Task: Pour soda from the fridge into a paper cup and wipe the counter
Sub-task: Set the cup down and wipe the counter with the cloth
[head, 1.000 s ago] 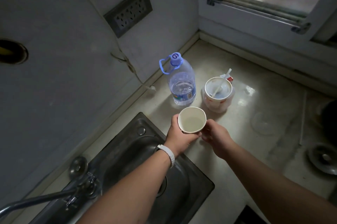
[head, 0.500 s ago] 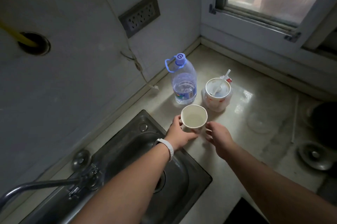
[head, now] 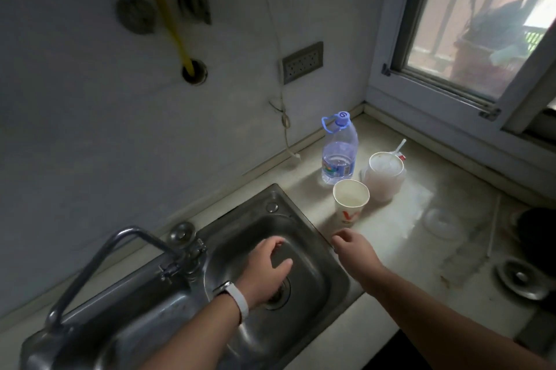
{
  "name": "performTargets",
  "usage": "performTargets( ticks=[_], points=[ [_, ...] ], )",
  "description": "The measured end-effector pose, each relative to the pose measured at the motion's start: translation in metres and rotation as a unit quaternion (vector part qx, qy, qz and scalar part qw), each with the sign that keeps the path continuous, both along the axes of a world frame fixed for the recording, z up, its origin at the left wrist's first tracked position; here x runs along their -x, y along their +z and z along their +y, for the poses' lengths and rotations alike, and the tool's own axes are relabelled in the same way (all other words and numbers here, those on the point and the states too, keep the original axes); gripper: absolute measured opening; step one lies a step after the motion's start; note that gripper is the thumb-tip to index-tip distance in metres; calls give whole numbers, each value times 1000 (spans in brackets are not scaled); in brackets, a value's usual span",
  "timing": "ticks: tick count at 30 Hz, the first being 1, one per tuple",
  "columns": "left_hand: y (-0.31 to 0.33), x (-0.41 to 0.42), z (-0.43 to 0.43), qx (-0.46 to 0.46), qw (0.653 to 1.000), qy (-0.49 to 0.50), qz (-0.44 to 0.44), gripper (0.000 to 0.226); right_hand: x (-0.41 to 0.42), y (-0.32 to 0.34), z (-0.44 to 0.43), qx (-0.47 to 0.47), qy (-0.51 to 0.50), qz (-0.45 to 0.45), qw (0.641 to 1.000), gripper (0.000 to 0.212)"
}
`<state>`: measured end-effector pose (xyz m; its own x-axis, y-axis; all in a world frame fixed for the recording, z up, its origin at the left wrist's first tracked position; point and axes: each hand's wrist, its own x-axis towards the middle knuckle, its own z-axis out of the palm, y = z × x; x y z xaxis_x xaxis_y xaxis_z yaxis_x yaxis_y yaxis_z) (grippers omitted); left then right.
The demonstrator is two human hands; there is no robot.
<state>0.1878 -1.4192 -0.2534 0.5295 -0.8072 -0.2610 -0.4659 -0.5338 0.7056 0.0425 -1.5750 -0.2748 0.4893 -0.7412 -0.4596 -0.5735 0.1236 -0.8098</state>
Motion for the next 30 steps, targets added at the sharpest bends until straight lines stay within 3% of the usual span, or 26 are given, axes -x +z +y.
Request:
performTargets(
  ticks=[3,8,17,23,30],
  points=[
    [8,-10,48,-14,997,-1,-80,46,-16,17,39,105,121,28,987,12],
    [8,-22,140,-59,983,27,-174,50,-35,29,108,278,331,98,896,20],
    [-17,-25,302,-122,964,131,-198,51,-67,29,226,323,488,106,804,42],
    [-17,-4,374,-125,946,231,-188,43,-95,38,289,373,574,89,723,39],
    [-9,44,430,-164,910,349,-153,61,-119,47,343,361,665,21,654,42]
  ],
)
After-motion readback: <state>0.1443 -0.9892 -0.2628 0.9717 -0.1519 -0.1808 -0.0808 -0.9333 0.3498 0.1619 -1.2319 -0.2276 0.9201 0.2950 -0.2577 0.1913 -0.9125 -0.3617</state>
